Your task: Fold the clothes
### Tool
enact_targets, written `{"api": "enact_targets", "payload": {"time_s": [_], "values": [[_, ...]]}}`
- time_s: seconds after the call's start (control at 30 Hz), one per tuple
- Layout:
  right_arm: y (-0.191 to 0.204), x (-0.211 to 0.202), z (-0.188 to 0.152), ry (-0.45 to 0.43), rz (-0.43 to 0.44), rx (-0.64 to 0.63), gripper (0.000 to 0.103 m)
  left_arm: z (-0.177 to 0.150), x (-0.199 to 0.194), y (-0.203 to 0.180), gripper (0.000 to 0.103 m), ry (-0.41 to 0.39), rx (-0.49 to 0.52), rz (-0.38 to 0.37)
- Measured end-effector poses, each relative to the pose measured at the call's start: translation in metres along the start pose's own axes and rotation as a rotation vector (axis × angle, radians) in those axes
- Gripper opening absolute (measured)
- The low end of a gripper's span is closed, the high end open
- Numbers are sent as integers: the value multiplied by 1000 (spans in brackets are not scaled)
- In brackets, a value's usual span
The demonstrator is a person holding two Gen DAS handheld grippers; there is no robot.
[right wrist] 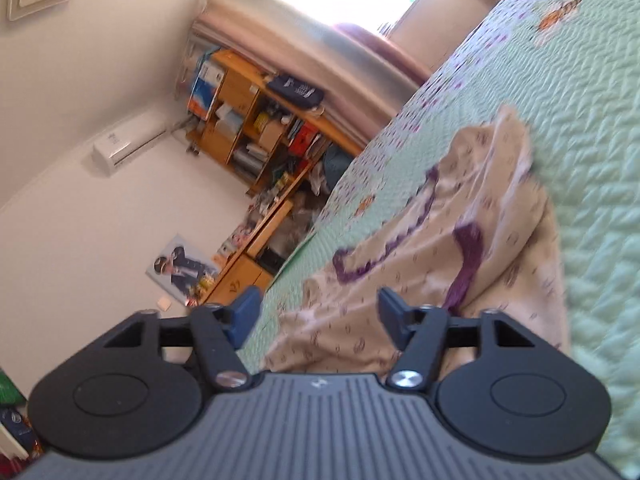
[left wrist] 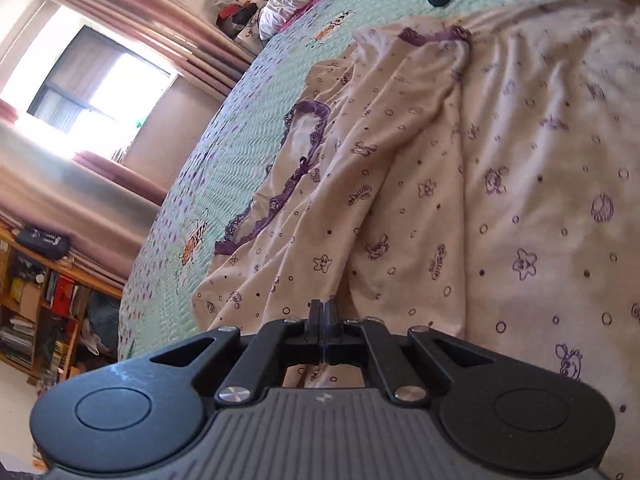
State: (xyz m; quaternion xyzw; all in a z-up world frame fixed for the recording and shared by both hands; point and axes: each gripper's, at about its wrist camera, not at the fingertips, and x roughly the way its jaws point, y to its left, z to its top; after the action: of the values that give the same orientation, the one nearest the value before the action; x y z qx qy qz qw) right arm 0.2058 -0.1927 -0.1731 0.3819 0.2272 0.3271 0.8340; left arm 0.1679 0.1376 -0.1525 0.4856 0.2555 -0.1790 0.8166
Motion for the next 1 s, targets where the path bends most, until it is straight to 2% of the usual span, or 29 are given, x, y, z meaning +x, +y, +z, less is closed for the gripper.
{"api": "enact_targets", "payload": {"time_s": [0.1, 0.23, 0.27, 0.33, 0.4, 0.43, 0.63, 0.73, 0.8, 0.83, 1.0], "values": [[17, 20, 15, 93, -54, -71, 73, 0, 2, -6, 1, -10, 16, 24], [47, 69, 39, 225, -115, -337, 72, -3, 3, -11, 2, -14, 19, 25], [56, 81, 40, 257, -154, -449, 72, -4, 3, -13, 2, -13, 18, 16], [74, 105, 35, 315, -240, -713, 65, -6, 4, -16, 2, -12, 17, -1], [84, 124, 28, 358, -255, -872, 49, -7, 5, -18, 2, -16, 20, 1], [86, 132, 25, 376, -261, -927, 47, -7, 5, -17, 2, -18, 9, -2], [80, 157, 11, 422, -347, -1023, 47, -6, -7, -10, 11, -87, -28, -1], [77, 131, 23, 317, -293, -842, 48, 1, -6, -10, 12, -103, -18, -3], [76, 108, 22, 308, -241, -780, 54, 8, -3, -12, 16, -103, 8, -7], [76, 99, 17, 314, -245, -800, 55, 12, -1, -14, 17, -102, 22, -9], [78, 57, -25, 356, -368, -1054, 55, 26, 15, -19, 18, -58, 97, -33]]}}
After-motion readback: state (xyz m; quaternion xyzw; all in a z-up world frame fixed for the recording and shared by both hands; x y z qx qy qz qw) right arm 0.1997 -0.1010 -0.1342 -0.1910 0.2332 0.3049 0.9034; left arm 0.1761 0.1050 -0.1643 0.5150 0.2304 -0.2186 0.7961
